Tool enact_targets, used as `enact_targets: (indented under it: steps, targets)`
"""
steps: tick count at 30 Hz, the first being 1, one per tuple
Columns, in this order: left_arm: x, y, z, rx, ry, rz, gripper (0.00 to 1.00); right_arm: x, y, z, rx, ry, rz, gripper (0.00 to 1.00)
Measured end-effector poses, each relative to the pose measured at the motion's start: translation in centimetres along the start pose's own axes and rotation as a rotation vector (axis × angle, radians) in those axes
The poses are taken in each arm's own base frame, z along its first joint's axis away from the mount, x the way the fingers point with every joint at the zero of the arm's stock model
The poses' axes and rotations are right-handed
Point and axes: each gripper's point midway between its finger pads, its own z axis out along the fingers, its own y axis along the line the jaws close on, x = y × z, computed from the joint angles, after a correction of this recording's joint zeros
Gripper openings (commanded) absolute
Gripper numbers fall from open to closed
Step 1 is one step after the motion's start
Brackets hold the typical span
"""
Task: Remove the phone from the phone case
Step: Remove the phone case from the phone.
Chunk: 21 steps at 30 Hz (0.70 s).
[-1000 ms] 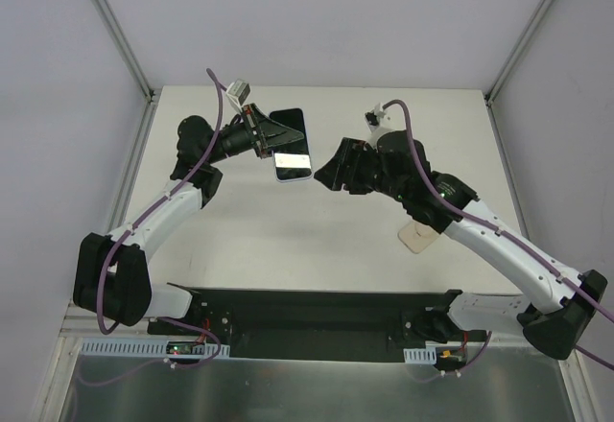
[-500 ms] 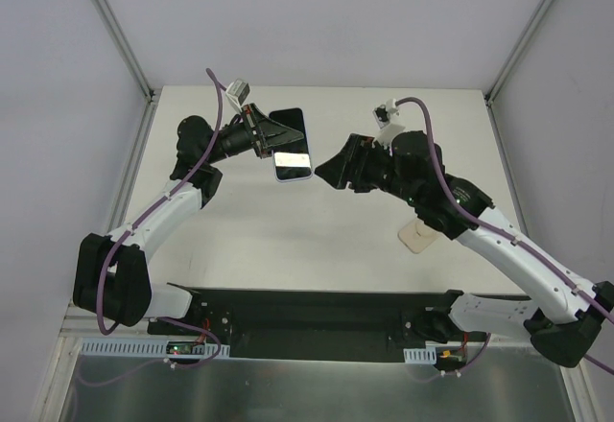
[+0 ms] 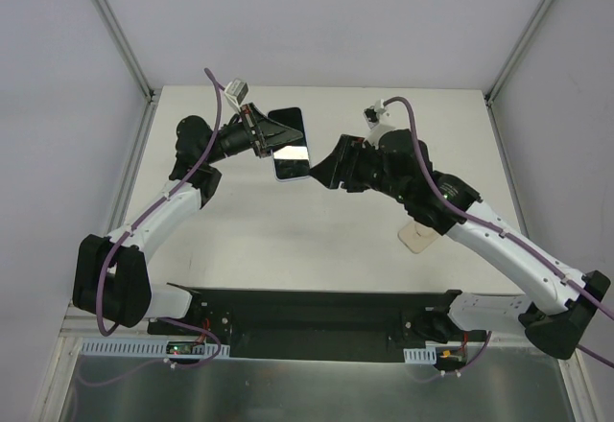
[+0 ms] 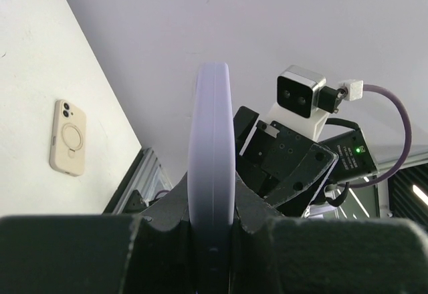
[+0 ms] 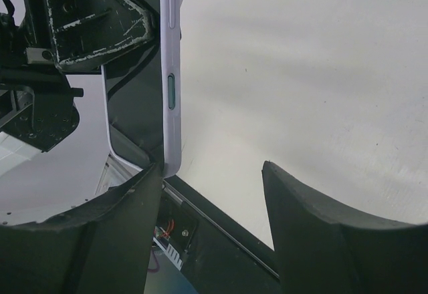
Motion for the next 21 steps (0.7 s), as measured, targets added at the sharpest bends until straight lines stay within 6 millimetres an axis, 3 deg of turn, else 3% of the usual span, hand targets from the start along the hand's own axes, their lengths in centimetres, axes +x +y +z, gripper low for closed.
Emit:
enact_targets:
  steps: [21]
  targets:
    - [-1.2, 1.8, -0.1, -0.063, -0.058, 0.027, 0.0, -0.7, -2.0, 2.0, 0.266, -0.06, -0.081, 0.62]
